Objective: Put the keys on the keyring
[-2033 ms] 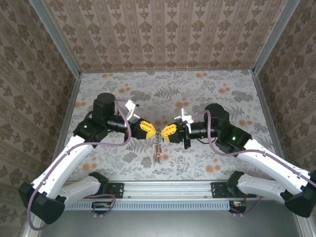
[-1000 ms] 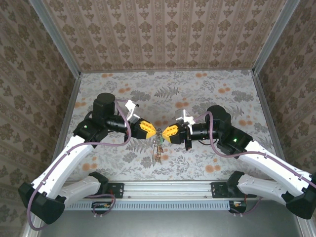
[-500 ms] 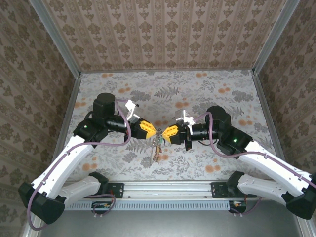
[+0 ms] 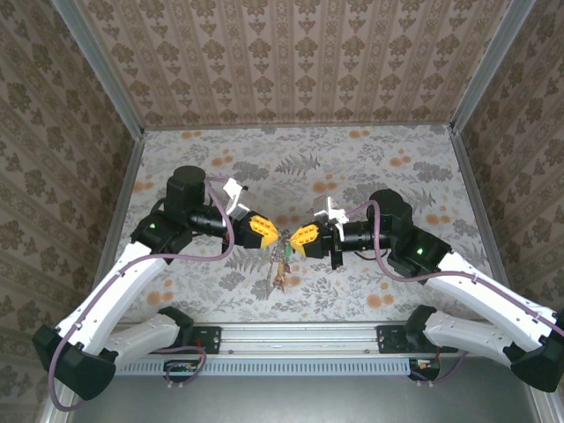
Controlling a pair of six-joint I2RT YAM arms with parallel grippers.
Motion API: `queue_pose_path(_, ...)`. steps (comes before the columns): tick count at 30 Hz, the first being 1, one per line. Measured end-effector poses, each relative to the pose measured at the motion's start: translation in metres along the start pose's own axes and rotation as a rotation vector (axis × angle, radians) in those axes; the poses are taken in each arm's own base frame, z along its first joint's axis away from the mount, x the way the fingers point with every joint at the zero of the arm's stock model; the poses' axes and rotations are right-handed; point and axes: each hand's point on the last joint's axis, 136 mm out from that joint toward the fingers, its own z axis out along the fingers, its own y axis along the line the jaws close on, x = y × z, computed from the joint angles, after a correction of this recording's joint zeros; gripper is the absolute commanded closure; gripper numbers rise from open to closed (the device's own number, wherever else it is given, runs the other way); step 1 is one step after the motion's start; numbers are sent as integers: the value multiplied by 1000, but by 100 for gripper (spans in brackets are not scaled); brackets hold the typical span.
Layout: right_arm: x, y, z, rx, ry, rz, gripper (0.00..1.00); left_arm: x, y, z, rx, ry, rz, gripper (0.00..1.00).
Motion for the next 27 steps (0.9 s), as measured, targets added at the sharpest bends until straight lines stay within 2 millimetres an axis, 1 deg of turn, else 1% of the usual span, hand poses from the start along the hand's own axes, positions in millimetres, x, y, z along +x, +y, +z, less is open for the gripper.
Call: queue_pose_path(27, -2, 0, -3, 14, -9, -3, 100, 0, 0, 0, 2, 1, 0, 100)
